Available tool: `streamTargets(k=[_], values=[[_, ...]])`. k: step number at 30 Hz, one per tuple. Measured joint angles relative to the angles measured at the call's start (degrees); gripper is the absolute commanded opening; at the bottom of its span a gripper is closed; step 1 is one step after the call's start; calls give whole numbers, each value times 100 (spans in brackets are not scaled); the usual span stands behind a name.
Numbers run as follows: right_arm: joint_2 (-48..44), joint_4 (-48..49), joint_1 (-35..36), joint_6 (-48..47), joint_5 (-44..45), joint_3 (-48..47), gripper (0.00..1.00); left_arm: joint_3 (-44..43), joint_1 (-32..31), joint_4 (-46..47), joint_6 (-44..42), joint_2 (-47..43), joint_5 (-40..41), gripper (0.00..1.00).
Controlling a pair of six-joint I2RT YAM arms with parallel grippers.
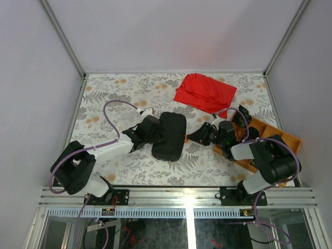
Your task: Sort the tools into containers
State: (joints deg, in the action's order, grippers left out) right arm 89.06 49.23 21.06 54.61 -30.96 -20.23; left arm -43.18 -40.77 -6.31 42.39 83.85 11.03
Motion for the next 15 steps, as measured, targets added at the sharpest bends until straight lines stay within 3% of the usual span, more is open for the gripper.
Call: streamTargets(k=[15], values=[[-39,20,0,0,4,0,32,-13,0,13,2,20,-13,73]])
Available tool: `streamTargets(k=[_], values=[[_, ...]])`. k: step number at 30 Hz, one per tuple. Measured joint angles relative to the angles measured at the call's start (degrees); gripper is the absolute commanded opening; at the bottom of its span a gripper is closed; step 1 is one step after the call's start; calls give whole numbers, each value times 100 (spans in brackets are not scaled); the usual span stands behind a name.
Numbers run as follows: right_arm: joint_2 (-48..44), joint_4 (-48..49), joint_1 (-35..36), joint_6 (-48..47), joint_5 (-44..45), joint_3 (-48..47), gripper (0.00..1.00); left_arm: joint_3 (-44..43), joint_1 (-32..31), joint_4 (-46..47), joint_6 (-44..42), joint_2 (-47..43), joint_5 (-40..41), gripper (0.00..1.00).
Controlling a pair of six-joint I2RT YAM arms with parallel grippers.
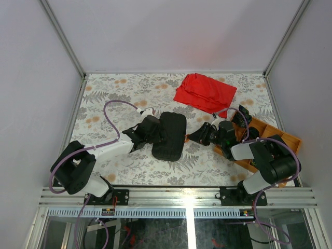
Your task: Sort the tools into containers
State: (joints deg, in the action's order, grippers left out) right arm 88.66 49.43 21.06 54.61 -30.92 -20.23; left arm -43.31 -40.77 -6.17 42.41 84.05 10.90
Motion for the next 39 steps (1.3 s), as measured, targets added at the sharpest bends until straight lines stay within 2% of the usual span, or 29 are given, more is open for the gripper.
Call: streamTargets(k=[13,21,26,39], values=[[415,22,0,0,-7,-46,31,0,0,2,24,0,-2,73],[542,-13,0,-37,-2,-118,20,0,0,2,26,0,-2,73],[372,-455,0,-240,136,-181,15,2,0,2,26,0,-2,73],[-693,-2022,31,-1080,599,-457,15,0,-4,133,66,68,-94,73]])
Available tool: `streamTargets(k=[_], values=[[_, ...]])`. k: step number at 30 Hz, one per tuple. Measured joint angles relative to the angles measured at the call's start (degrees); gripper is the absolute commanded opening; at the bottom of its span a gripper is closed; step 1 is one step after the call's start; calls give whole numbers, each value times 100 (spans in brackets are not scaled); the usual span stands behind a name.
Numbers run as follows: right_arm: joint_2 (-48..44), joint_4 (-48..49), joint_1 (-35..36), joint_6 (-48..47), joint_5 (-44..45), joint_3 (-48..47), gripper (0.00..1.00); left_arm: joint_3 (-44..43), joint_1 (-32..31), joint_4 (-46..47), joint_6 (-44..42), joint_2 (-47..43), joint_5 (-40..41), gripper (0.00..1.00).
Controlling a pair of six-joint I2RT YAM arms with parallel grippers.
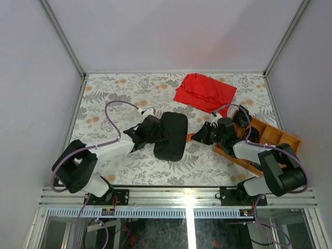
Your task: Sort the tools into containers
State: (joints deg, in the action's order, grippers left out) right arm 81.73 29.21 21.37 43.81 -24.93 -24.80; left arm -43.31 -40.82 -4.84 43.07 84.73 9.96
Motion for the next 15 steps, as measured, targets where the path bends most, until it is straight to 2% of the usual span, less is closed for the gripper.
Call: streamTargets(k=[6,15], values=[[-229,-402,0,-162,48,-44,16,0,-9,96,37,48,-107,73],[-249,-494,0,-210,-4,-140,19,-20,-9,114,39,85,-160,73]])
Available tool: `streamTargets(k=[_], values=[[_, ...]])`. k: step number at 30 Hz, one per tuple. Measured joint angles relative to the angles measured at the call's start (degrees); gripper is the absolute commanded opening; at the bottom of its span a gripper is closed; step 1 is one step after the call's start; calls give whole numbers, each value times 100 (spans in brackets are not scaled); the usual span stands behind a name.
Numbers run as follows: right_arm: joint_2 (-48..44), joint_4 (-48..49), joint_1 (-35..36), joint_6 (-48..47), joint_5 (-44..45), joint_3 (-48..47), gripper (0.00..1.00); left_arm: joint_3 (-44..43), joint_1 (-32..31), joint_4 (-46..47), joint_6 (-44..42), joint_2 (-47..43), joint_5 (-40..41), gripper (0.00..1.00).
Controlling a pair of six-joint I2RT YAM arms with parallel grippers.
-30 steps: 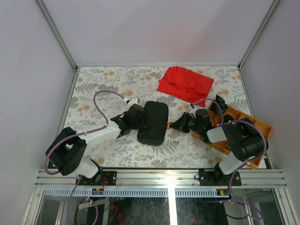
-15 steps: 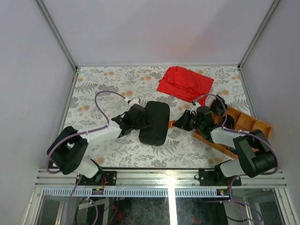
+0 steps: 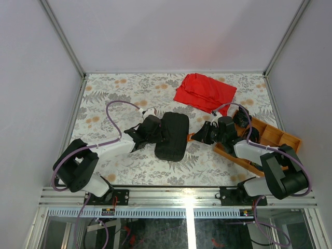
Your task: Sort the tools into containers
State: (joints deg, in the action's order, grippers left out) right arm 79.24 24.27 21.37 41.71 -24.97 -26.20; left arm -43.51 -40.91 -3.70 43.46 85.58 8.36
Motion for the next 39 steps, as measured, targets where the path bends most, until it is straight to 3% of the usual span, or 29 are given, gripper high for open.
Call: streamTargets(k=[21,39], values=[[291,103,114,-42,-166,-289,28,-81,-20,-17,-2,79,24,72],[914,1207,149,420,-299,-289,38,-101,-20,-26,-2,131,181,72]])
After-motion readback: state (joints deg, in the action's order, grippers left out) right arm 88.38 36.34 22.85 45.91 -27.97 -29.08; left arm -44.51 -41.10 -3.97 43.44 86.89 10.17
